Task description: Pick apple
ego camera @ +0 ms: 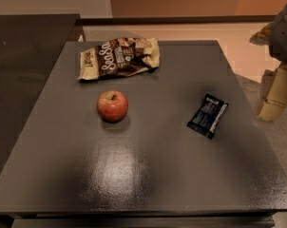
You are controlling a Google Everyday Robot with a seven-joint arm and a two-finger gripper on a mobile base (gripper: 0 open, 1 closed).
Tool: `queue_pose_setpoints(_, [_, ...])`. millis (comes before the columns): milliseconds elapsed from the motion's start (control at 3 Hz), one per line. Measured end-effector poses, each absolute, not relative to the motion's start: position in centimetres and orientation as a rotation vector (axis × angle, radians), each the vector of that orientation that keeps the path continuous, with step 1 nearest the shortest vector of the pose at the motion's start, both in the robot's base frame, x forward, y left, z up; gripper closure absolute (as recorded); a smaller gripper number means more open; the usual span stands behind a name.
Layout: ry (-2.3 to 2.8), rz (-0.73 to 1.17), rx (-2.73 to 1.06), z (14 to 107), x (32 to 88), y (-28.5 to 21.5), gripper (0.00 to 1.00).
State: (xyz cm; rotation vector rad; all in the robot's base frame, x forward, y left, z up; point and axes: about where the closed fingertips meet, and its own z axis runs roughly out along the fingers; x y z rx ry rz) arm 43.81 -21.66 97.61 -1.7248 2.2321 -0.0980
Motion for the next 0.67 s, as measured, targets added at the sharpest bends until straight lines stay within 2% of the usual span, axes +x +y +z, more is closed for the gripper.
queue_pose_setpoints(667, [2.188,-0.027,-1.708,96.8,44.5,-19.6,0.00])
